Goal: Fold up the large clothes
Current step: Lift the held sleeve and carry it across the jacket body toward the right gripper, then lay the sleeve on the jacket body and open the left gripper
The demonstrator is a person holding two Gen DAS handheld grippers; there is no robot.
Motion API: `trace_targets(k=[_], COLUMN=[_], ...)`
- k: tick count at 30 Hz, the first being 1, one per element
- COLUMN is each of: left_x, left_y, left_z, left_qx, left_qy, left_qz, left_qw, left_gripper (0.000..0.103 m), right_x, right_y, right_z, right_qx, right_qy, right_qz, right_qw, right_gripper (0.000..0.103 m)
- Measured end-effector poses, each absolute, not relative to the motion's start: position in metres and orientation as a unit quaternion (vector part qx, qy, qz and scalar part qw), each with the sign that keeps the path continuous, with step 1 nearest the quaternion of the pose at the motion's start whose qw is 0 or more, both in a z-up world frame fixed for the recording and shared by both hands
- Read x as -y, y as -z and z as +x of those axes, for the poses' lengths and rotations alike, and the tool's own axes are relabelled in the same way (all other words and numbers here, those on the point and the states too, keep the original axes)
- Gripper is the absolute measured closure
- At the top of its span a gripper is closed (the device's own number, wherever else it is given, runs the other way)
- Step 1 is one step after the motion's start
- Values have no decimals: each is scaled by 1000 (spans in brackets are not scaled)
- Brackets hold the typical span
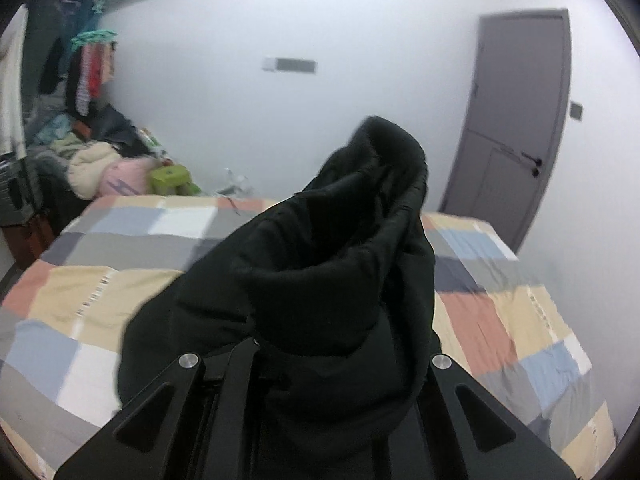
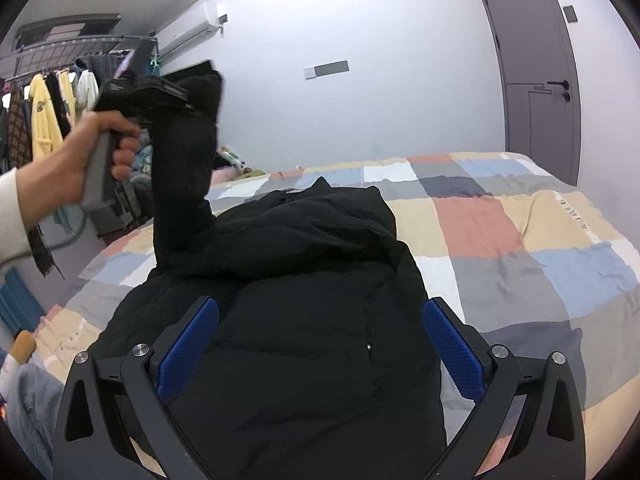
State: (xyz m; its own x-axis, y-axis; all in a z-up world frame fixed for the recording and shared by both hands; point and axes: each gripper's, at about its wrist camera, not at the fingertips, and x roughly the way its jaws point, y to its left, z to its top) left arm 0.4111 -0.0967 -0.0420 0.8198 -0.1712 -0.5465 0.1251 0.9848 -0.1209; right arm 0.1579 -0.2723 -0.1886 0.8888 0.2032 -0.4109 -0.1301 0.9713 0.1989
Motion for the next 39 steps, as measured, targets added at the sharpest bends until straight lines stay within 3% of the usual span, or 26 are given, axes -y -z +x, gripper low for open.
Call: trace_targets(k=[9,21,30,39], left_x=[178,212,215,200], left_y=[126,223,231,202], left_z=[439,471,474,447], left_qx=[-340,-388,-394,-372], left_qy=[104,100,87,96], left_qz=[-18,8,26,34], left_qw=[935,916,914,923], left_gripper=[95,95,93,89], right_x=[286,298,300,297], right_y=[201,219,229,227], right_z=[171,186,191,186], right_qx=[-230,-248,-261,-259], right_qy=[-96,-114,-115,-104], right_qz=[105,141,150,139], right_qw=[963,952,947,950], right_gripper=[0,0,0,0])
